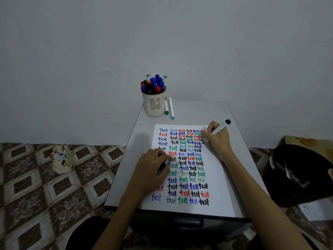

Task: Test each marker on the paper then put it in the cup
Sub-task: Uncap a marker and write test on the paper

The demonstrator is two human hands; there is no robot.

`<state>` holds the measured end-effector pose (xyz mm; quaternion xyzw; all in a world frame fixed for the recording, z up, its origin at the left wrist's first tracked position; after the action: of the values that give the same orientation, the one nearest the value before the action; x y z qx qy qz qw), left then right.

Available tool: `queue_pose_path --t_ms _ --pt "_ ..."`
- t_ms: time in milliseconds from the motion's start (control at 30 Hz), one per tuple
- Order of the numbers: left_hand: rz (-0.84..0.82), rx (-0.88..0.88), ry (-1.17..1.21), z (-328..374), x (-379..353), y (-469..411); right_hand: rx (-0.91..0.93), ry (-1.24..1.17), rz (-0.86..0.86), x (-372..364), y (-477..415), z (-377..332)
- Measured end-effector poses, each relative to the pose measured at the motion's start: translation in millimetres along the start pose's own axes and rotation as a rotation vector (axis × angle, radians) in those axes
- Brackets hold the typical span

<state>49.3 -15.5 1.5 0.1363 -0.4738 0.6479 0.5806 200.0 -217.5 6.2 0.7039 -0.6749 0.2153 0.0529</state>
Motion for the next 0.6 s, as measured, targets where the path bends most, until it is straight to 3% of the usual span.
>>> queue_pose_path --t_ms 600 --pt "0.001 -0.004 0.016 1.0 0.1 -1.2 -0.024 0.033 0.035 1.6 -1.4 4.9"
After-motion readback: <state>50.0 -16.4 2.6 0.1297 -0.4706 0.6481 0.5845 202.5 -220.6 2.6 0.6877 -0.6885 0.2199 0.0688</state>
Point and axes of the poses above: each hand's wrist, its own y-axis away from the middle knuckle, its own x-axis out of the back of the hand, z = x × y, the point moved 8 cm from there along -y, towards the middle knuckle, and after that the axes turned 13 degrees about y, right-handed, at the moved point
